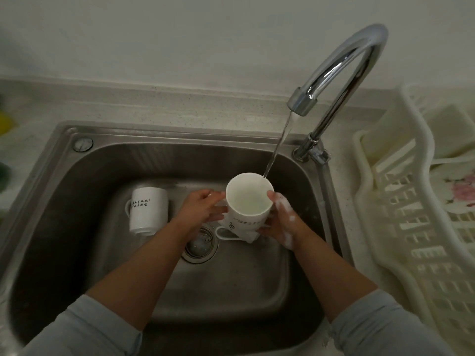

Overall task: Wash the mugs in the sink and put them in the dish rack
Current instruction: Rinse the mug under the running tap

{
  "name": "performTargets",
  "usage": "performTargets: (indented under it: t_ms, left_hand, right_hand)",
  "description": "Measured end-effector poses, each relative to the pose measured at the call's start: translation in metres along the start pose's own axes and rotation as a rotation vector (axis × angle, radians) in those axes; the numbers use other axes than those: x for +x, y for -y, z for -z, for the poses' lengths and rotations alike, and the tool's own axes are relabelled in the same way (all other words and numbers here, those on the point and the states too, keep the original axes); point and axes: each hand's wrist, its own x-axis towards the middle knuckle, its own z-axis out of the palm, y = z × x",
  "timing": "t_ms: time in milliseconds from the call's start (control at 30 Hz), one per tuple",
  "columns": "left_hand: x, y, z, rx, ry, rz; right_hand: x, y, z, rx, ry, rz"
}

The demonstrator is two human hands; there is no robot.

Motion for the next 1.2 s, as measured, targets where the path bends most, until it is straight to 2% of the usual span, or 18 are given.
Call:
performTargets:
  t_ms: [100,200,367,500,700,967,1200]
  left_hand:
    - [-0.001,-0.003,-0.001,0.009,0.102,0.05]
    - [-0.008,-0.006,0.001,0.062,0.225,0.161]
    - [-0.015,0.014,0.006,-0.178,0.277,0.55]
    - [-0.025,0.042,0.014,-0.306,0.319,0.72]
    - [-0.03,0.069,0.007,-0.377,0.319,0.763]
    - [-0.023,0.08,-0.005,-0.369,0.275,0.806]
    - [-0.018,0.078,-0.006,-0.308,0.256,0.793]
  right_hand:
    - [0.002,0.007,0.0,-0.072,-0.019,-0.037]
    - [0.002,0.004,0.016,-0.164,0.009,-0.209]
    - [-0.007,-0.004,0.031,-0.471,0.193,-0.512]
    - [-0.014,-0.006,0.028,-0.612,0.223,-0.646]
    - [-0.012,0.002,0.026,-0.764,0.101,-0.669]
    - [-0.01,0.01,0.026,-0.791,-0.022,-0.681]
    - [-0.008,0.007,0.027,-0.762,-0.052,-0.681]
